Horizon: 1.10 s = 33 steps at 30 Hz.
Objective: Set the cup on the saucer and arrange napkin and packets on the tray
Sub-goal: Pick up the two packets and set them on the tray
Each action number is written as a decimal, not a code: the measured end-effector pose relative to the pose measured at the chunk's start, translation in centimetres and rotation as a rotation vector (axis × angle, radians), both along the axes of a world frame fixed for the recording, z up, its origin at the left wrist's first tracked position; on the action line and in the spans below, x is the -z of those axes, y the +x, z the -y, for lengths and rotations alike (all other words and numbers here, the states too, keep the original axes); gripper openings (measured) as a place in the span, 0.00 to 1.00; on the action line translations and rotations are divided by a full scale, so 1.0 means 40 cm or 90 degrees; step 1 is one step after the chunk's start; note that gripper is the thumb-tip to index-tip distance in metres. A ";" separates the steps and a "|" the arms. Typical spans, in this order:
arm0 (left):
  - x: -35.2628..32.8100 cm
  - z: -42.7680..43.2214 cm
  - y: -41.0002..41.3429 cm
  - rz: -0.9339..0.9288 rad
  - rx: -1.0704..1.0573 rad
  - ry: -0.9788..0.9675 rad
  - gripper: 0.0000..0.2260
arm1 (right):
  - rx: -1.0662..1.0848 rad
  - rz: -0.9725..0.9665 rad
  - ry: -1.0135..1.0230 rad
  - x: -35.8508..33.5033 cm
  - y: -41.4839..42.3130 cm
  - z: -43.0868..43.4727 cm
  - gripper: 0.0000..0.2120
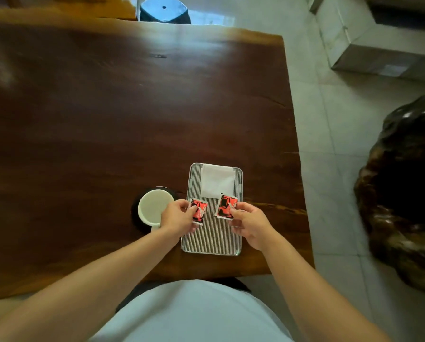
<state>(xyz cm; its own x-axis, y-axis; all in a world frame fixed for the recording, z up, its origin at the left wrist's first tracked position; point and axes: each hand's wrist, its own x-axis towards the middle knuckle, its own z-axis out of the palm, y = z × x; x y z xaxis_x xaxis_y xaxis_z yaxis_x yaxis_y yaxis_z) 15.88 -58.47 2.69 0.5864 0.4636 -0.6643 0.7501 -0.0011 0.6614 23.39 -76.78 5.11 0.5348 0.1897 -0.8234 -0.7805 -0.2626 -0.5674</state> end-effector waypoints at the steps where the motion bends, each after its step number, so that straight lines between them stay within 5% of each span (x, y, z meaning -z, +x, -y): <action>1: 0.008 0.011 -0.002 -0.011 0.008 -0.015 0.04 | 0.001 -0.006 -0.022 0.012 0.001 0.017 0.06; 10: 0.100 0.045 -0.037 -0.094 0.175 0.063 0.13 | -0.107 -0.012 -0.185 0.132 -0.029 0.054 0.06; 15: 0.130 0.035 -0.036 -0.046 0.230 0.073 0.17 | -0.199 0.037 -0.264 0.182 -0.028 0.019 0.08; 18: 0.140 0.031 -0.034 -0.032 0.318 0.128 0.27 | -0.277 0.104 -0.353 0.199 -0.034 0.006 0.07; 22: 0.134 0.040 -0.028 -0.033 0.462 0.235 0.23 | -0.377 0.207 -0.437 0.182 -0.044 0.006 0.11; 27: 0.145 0.042 -0.028 -0.026 0.610 0.427 0.29 | -0.508 0.389 -0.416 0.179 -0.064 0.008 0.14; 33: 0.144 0.040 -0.016 -0.014 0.685 0.462 0.26 | -0.647 0.479 -0.420 0.187 -0.072 0.005 0.22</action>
<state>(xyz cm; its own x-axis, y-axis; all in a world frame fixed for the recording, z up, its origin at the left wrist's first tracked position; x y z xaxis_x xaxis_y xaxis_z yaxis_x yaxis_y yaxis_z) 15.23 -60.08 -3.08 0.8792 0.0255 -0.4757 0.1592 -0.9569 0.2429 20.50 -77.00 -2.38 0.7430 0.4497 -0.4957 0.3316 -0.8907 -0.3110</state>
